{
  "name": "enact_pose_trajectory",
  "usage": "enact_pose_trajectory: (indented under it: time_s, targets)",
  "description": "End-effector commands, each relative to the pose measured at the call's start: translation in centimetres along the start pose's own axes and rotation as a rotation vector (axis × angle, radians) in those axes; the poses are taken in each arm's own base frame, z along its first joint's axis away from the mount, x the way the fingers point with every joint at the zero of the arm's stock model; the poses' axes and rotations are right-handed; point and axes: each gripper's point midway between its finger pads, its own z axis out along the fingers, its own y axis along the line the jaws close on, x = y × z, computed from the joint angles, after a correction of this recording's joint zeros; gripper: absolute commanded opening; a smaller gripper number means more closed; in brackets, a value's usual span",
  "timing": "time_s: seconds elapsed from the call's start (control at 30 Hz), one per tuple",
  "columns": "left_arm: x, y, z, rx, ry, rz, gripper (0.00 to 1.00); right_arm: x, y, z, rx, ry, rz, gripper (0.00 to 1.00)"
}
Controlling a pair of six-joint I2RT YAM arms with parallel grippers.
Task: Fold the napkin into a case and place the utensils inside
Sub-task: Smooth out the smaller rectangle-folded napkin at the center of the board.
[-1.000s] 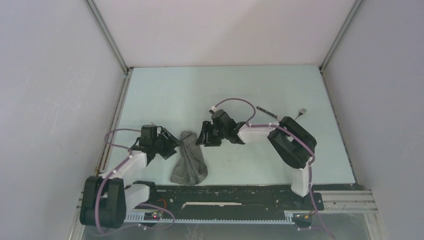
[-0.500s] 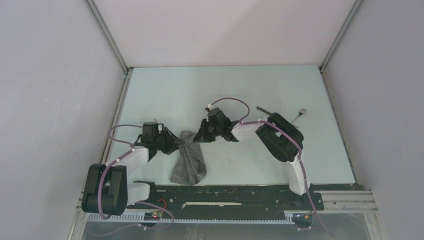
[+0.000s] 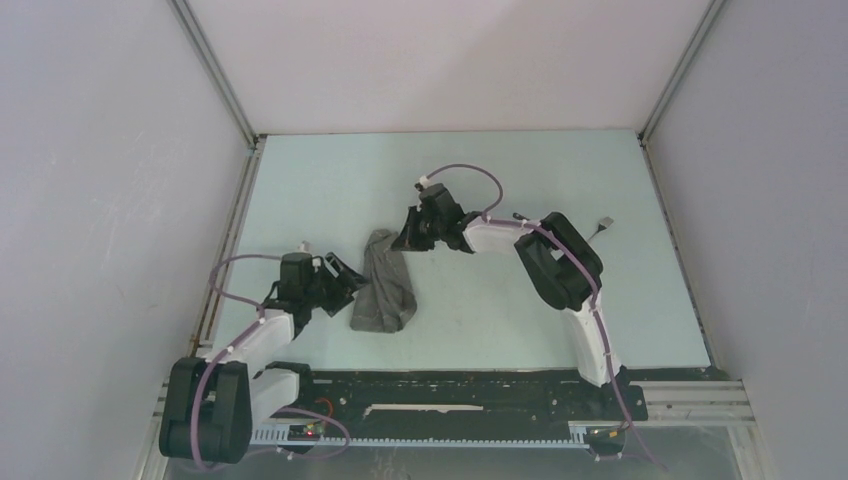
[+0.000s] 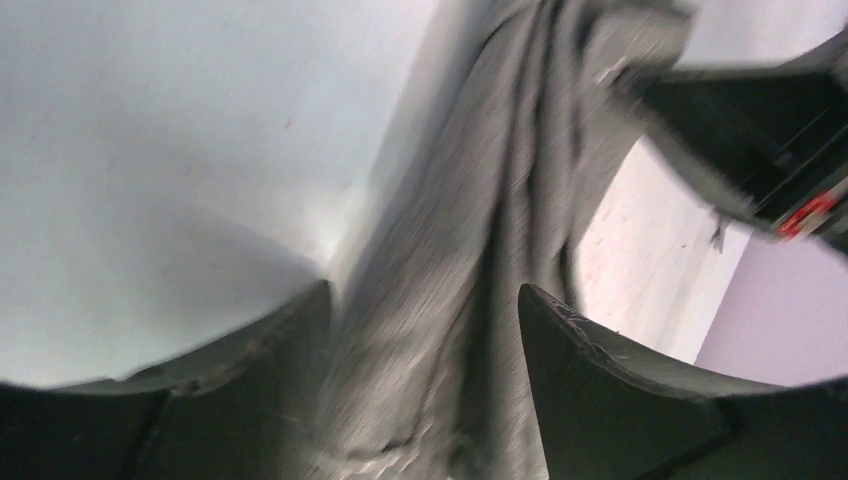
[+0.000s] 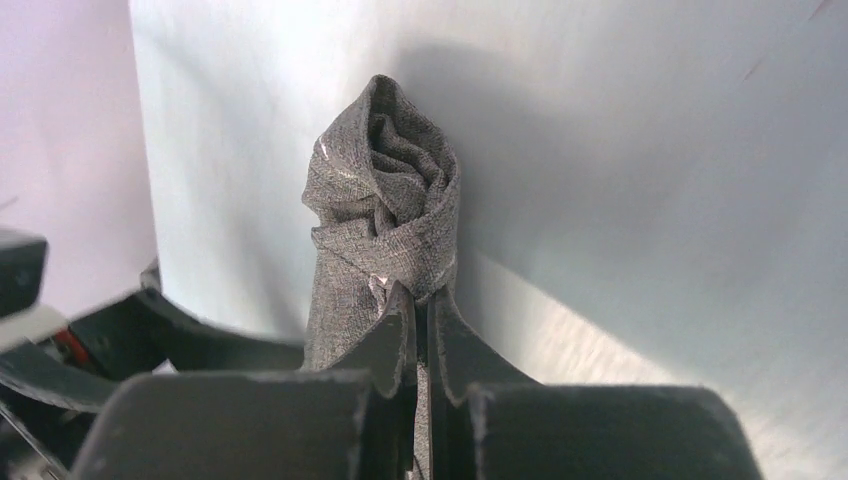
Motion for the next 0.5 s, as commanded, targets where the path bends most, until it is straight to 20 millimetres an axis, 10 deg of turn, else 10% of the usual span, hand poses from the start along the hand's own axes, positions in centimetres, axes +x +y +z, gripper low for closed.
enact_pose_trajectory:
  time_s: [0.0,0.1,0.33,0.47]
  targets:
    - [2.1,1.2,0.1,0.006,0.032,-0.027,0.73,-2.2,-1.8,0.9,0.063,0.017,-0.106,0.0]
    - [3.8,1.9,0.2,-0.003,0.06,-0.03,0.68,-2.6,-2.1,1.3,0.078,0.059,-0.156,0.01]
    - [6.3,2.4,0.2,0.016,0.126,-0.054,0.48,-2.0,-1.5,-1.3,0.121,0.13,-0.194,0.56]
    - [7.5,2.7,-0.2,0.03,0.142,-0.066,0.44,-0.8,-0.7,-4.4,0.103,0.152,-0.243,0.69]
